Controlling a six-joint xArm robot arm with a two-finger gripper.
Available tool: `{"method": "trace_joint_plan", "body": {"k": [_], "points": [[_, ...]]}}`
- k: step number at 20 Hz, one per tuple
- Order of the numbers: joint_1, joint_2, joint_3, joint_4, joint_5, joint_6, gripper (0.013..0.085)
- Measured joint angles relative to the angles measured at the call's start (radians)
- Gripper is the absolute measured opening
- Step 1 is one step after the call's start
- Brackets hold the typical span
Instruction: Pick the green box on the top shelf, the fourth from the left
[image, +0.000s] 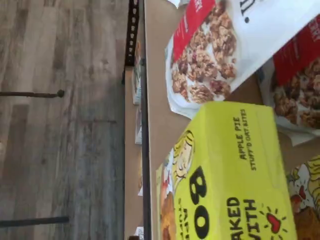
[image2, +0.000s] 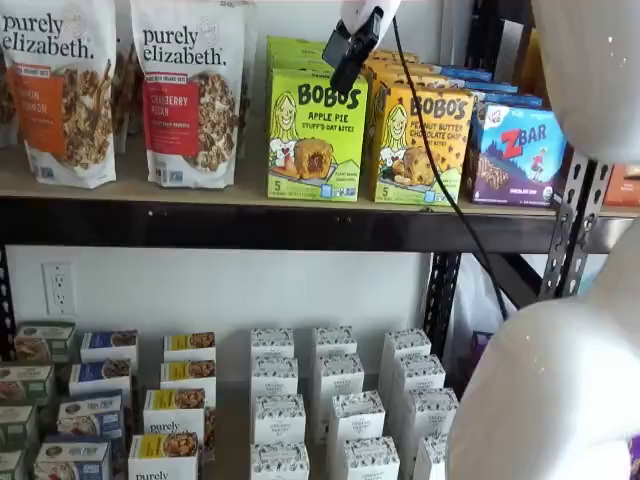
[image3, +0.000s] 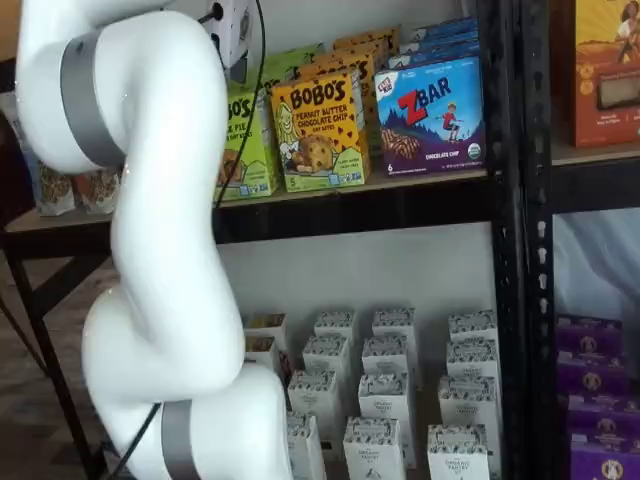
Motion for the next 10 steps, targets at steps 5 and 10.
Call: {"method": "trace_joint_plan", "body": {"k": [5,10], "points": [[-0.003,0.015,-0.009,-0.011,-0.003,-0.006,0.0850],[-0.008,0.044,-0.036,-0.026,0.024,-0.014,0.0850]]}}
